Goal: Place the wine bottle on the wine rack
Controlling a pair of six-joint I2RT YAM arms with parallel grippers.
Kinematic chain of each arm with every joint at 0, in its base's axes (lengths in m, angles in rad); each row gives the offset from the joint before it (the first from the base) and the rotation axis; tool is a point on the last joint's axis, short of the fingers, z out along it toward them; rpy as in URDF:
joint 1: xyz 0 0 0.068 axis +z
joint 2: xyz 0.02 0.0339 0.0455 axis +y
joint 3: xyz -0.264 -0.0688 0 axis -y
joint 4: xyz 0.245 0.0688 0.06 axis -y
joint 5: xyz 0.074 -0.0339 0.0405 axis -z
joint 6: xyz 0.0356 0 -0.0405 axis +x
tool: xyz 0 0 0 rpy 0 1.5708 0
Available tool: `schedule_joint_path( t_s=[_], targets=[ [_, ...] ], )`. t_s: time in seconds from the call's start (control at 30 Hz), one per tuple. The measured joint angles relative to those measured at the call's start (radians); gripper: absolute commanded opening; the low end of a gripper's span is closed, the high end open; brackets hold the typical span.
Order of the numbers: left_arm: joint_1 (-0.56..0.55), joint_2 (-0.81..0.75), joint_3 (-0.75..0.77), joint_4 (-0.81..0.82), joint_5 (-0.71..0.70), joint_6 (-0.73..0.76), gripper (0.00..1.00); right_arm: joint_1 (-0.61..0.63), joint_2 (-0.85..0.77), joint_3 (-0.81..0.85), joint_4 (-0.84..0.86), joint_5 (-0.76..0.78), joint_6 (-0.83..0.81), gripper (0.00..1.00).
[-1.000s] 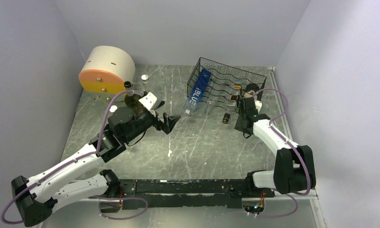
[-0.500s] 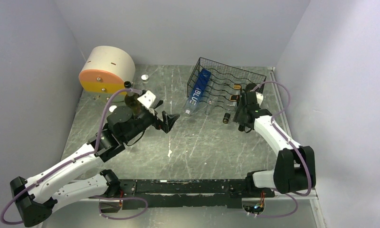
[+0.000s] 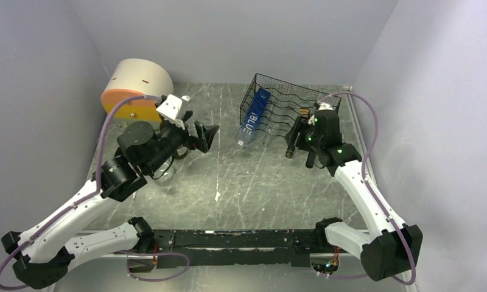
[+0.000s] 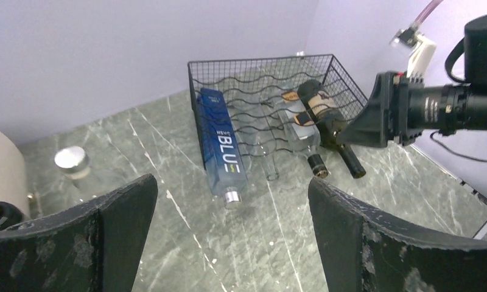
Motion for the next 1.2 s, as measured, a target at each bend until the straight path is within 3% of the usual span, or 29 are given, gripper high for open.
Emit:
schedule_joint_path(
  t_s=[0.3,0.57,0.9,1.2],
  targets=[
    [0.000,0.006,0.222,-0.050,-0.047,0.075,0.98,0.321,0.127,0.100,0.180,-0.034,0.000,0.61],
    [0.000,-0.055,0.319,-0.040,-0.112,0.122,0.98,0.538,0.391,0.306,0.413,-0.069,-0.043,0.62],
    [0.000,-0.111,0.319,-0.042,-0.142,0.149,0.98,0.644,0.752,0.695,0.592,-0.127,-0.144,0.61],
    [0.000,-0.145,0.301,-0.059,-0.185,0.163,0.98,0.676,1.002,0.887,0.634,-0.170,-0.218,0.61]
  ],
)
